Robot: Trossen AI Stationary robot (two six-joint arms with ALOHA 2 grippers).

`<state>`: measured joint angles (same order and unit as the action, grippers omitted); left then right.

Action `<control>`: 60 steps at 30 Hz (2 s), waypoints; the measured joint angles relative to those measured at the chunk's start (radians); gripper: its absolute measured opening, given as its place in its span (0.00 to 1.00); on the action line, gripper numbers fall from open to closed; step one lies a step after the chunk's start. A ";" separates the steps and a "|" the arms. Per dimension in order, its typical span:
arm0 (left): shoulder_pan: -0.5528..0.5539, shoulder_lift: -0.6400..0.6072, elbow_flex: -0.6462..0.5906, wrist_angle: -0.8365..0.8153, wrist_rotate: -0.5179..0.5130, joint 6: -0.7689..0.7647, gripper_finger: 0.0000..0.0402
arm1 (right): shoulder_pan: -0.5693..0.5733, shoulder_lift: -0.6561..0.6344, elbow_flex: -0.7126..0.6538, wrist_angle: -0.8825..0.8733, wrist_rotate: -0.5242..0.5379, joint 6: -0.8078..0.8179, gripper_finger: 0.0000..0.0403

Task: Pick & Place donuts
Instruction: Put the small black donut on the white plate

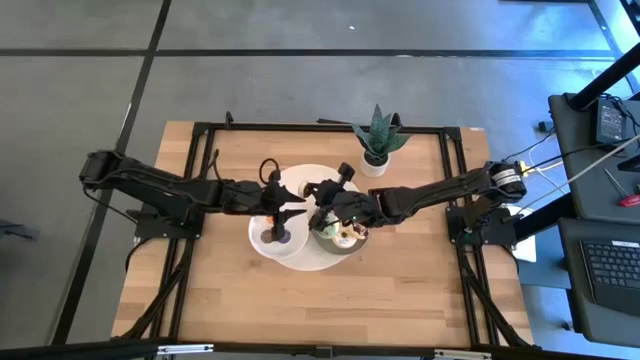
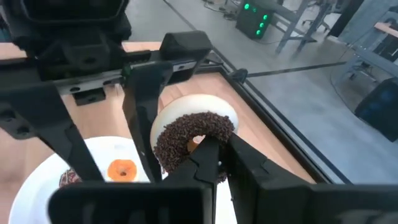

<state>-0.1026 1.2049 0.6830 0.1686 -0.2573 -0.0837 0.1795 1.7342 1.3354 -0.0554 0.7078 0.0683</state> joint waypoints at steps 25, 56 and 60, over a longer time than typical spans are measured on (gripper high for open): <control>0.000 0.009 0.000 -0.005 -0.209 -0.034 0.49 | 0.000 0.004 0.000 -0.047 0.042 0.025 0.07; -0.001 0.009 0.000 0.045 -0.175 -0.089 0.30 | -0.003 0.021 -0.001 -0.044 0.027 0.027 0.07; -0.001 0.009 0.000 0.046 -0.175 -0.088 0.22 | -0.003 0.021 -0.001 -0.044 0.026 0.027 0.07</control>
<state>-0.1040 1.2137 0.6830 0.2142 -0.4324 -0.1719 0.1764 1.7554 1.3342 -0.0994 0.7342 0.0956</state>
